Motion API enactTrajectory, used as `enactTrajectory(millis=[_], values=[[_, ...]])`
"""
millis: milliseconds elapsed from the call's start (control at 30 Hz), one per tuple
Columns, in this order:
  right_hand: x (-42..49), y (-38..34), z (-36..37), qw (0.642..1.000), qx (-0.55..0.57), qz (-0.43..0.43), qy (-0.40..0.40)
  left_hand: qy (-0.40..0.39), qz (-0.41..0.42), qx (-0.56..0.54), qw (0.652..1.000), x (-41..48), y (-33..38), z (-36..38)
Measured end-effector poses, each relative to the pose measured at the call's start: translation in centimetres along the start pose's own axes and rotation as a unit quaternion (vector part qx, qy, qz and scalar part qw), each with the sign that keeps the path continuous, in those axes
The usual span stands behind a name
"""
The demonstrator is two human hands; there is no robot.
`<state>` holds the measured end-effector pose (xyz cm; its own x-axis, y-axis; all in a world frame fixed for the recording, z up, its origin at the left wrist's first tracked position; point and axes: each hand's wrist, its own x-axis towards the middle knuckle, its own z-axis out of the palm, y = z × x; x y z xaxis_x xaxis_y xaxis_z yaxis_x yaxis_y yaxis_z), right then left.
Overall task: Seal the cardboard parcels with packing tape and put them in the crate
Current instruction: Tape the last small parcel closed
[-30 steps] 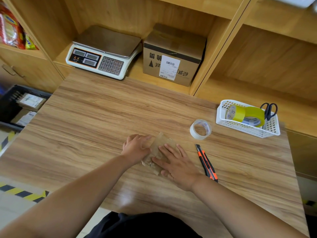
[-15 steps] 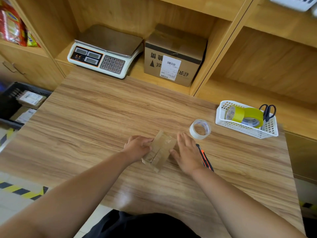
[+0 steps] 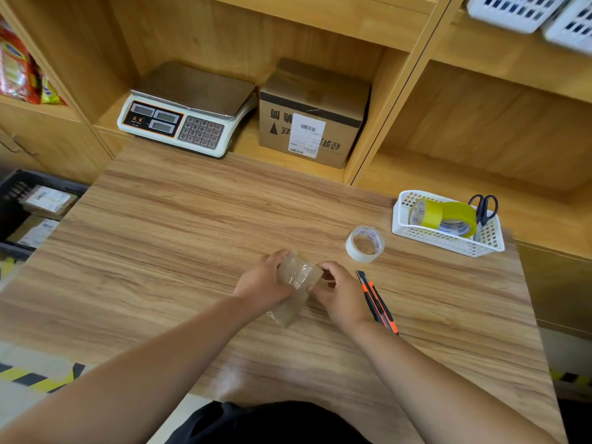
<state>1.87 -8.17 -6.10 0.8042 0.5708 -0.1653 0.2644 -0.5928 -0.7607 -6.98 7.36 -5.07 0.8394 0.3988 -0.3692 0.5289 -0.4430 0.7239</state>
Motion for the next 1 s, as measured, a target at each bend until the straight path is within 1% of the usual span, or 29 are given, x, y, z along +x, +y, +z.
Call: enactTrajectory(millis=[100,167,267,333,367,467,567,633,733,767,833,867,933,1000], values=[[-0.6,-0.2,-0.3,0.997,-0.035,-0.057,0.041,0.02,0.033,0.002,0.999,-0.4,0.4,-0.1],[-1.1,-0.2,-0.4,0.989,-0.064,-0.111,0.074,0.033,0.05,-0.008,0.998,-0.7,0.6,-0.3],[-1.5,0.0,-0.1,0.958,-0.138,-0.219,0.126,0.038,0.066,-0.009,0.997,-0.9,0.6,-0.1],[-1.8,0.2,0.5,0.938,-0.177,-0.27,0.128,0.041,0.072,-0.024,0.996,-1.2,0.6,0.2],[-2.0,0.3,0.9,0.935,-0.178,-0.281,0.126,0.045,0.072,-0.036,0.996,-1.2,0.4,0.3],[-2.2,0.3,1.5,0.936,-0.15,-0.289,0.132,0.045,0.068,-0.054,0.995,-1.1,0.2,0.3],[-2.4,-0.1,1.6,0.929,-0.151,-0.317,0.118,0.016,0.065,-0.04,0.997,-1.1,0.2,0.1],[-2.6,-0.7,1.7,0.921,-0.185,-0.33,0.093,0.006,0.053,-0.031,0.998,-1.2,0.2,0.0],[-2.7,-1.4,2.2,0.915,-0.251,-0.311,0.053,0.017,0.048,-0.025,0.998,-1.2,-0.1,0.1],[-2.6,-1.4,2.4,0.912,-0.272,-0.306,0.028,0.018,0.047,-0.024,0.998,-1.2,-0.2,0.2],[-2.4,-1.5,2.7,0.891,-0.339,-0.301,-0.025,0.021,0.037,-0.03,0.999,-1.1,-0.3,0.1],[-2.3,-1.5,2.8,0.879,-0.37,-0.299,-0.04,0.022,0.028,-0.036,0.999,-1.1,-0.3,0.0],[-2.0,-1.7,2.8,0.868,-0.401,-0.287,-0.056,0.024,0.016,-0.049,0.998,-0.9,-0.2,-0.2],[-1.8,-2.0,2.7,0.865,-0.413,-0.28,-0.056,0.024,0.012,-0.057,0.998,-0.8,-0.2,-0.3]])
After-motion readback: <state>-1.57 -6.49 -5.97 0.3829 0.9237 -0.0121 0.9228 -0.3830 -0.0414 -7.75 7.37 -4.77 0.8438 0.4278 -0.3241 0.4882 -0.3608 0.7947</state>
